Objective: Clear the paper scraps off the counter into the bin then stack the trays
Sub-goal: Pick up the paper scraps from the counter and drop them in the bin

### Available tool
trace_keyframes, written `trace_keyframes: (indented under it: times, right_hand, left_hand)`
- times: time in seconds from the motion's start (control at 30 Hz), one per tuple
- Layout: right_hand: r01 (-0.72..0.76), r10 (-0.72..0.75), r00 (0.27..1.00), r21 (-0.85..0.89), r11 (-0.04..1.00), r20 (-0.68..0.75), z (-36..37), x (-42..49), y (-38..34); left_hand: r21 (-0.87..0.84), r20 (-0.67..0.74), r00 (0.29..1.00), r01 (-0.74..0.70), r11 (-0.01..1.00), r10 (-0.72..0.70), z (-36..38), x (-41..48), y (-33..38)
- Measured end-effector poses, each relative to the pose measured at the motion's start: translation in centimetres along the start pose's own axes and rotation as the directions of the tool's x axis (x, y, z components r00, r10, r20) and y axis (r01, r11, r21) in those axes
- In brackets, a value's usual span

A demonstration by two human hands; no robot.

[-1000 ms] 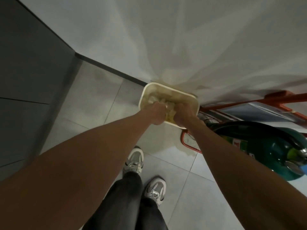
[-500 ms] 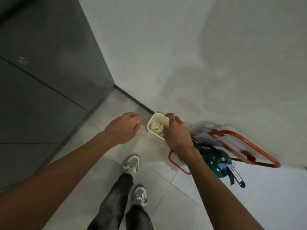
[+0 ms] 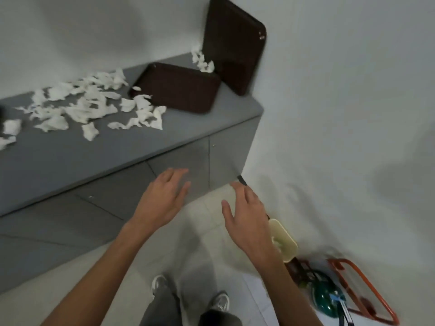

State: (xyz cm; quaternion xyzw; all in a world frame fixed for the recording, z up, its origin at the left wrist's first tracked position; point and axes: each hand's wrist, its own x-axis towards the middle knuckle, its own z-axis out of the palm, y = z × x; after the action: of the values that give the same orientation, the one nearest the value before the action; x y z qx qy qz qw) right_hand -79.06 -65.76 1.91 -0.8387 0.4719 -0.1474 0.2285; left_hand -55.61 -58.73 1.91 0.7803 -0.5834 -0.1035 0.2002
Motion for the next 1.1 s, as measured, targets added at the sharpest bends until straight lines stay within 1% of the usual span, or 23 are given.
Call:
trace_keyframes:
  times: [0.07, 0.17, 0.27, 0.37, 0.5, 0.6, 0.77, 0.97, 1.1]
  right_hand:
    - [0.093, -0.093, 0.996, 0.007, 0.996, -0.009, 0.5, 0.3, -4.3]
    - [0.195, -0.195, 0.981, 0.048, 0.980, -0.004, 2.6, 0.7, -10.0]
    - [0.273, -0.277, 0.960, 0.107, 0.956, 0.028, 6.2, 1.2, -16.0]
    - [0.316, -0.329, 0.942, 0.153, 0.936, 0.066, 10.4, 1.3, -21.7]
    - [0.367, -0.391, 0.914, 0.188, 0.911, 0.109, 16.3, 1.4, -28.5]
    - [0.384, -0.418, 0.899, 0.228, 0.895, 0.129, 19.9, 1.8, -33.4]
    - [0.402, -0.444, 0.878, 0.230, 0.886, 0.177, 24.4, 3.1, -40.3]
    - [0.454, -0.485, 0.842, 0.175, 0.874, 0.237, 29.0, 7.8, -45.7]
    - [0.507, -0.524, 0.797, 0.137, 0.851, 0.302, 32.0, 12.6, -48.9]
  left_hand:
    - [-0.041, -0.090, 0.989, 0.117, 0.992, -0.121, -3.2, -3.3, -2.8]
    - [-0.156, -0.183, 0.935, 0.277, 0.948, -0.303, -7.1, -8.3, -7.5]
    - [-0.243, -0.283, 0.864, 0.356, 0.902, -0.417, -10.8, -13.3, -13.0]
    - [-0.303, -0.312, 0.797, 0.433, 0.849, -0.518, -13.5, -17.7, -18.4]
    - [-0.316, -0.300, 0.734, 0.526, 0.790, -0.609, -16.1, -22.7, -25.5]
    - [-0.329, -0.290, 0.694, 0.575, 0.749, -0.659, -17.7, -25.2, -30.1]
    - [-0.330, -0.273, 0.667, 0.612, 0.719, -0.693, -19.8, -26.4, -37.1]
    - [-0.301, -0.333, 0.644, 0.620, 0.725, -0.689, -21.1, -22.3, -46.1]
    - [-0.279, -0.316, 0.645, 0.638, 0.718, -0.696, -22.0, -17.8, -51.9]
